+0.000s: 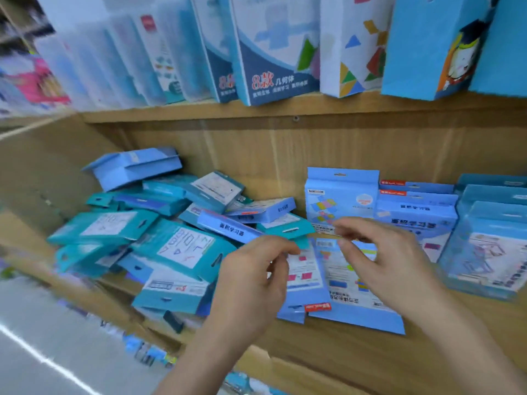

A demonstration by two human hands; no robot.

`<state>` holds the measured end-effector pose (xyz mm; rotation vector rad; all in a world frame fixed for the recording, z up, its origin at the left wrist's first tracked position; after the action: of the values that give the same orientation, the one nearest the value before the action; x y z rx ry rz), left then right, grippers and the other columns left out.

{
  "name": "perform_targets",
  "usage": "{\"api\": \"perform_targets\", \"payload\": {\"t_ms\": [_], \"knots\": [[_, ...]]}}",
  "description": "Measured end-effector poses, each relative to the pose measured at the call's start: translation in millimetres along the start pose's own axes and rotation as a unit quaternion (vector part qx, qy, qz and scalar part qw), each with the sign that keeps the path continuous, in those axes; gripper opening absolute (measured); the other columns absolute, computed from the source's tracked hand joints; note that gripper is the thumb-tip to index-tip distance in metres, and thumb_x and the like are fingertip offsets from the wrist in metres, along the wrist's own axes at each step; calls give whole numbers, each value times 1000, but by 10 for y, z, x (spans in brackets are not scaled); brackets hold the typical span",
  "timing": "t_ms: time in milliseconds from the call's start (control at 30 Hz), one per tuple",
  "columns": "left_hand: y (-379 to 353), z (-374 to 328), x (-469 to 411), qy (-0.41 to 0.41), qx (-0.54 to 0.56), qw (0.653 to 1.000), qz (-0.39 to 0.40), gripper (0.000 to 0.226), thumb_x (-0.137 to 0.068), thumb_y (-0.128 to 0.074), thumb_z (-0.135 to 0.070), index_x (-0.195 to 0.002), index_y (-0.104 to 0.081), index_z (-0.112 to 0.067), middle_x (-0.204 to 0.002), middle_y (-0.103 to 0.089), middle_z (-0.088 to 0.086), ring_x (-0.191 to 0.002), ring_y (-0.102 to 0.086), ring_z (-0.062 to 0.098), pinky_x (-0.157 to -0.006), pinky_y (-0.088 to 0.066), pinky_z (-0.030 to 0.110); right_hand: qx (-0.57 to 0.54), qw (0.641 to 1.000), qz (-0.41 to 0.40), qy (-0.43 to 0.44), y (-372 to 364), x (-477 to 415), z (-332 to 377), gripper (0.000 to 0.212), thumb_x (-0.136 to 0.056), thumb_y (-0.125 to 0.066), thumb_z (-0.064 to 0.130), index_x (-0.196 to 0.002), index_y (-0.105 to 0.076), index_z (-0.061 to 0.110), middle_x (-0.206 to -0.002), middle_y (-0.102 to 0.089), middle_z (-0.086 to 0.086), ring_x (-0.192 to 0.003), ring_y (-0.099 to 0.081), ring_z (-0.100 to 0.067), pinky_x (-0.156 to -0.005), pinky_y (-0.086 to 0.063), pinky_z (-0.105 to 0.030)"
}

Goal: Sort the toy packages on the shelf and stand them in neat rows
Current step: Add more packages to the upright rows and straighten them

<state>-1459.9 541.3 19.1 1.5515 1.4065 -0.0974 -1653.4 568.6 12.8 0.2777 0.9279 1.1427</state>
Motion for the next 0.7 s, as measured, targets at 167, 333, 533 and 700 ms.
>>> {"api": "perform_targets", "payload": {"t_ms": [167,333,533,700], "knots": [[478,380,71,66,-59,996,-31,21,-83,-55,-12,-89,-69,-27,-84,-69,-17,-75,-63,1,-66,-51,19,-14,998,52,34,-269,-231,307,24,-87,-63,22,-111,-67,25,-100,-62,21,-95,-53,6,-87,-42,-17],[953,742,71,125,-111,985,-34,19,-85,-55,-18,-91,-71,-25,-86,-67,-21,-77,-62,0,-70,-54,24,-7,992,89,91,-556,-452,675,28,-86,-64,27,-115,-65,29,-108,-58,25,-103,-49,13,-87,-31,-5],[1495,1353,105,131,-267,954,45,35,-77,-66,1,-100,-70,-25,-110,-68,-10,-105,-58,16,-86,-44,25,115,960,141,214,-1063,-584,1190,34,-82,-60,31,-114,-62,21,-114,-62,1,-104,-58,-22,-86,-51,-36],[1891,1860,96,134,-288,944,92,51,-81,-69,-12,-128,-55,-25,-136,-51,-5,-127,-41,19,-105,-37,37,181,932,203,241,-1698,-620,1656,42,-76,-57,43,-112,-63,22,-111,-66,-5,-100,-63,-26,-81,-55,-39]]}}
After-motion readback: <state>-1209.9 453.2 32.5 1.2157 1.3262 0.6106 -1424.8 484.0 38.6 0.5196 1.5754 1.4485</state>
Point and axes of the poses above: each hand's wrist, its own x-axis away from the middle knuckle, its own y-axis out of the back of the hand, z = x × y, the point moved 2 cm from there along -x, towards the middle knuckle
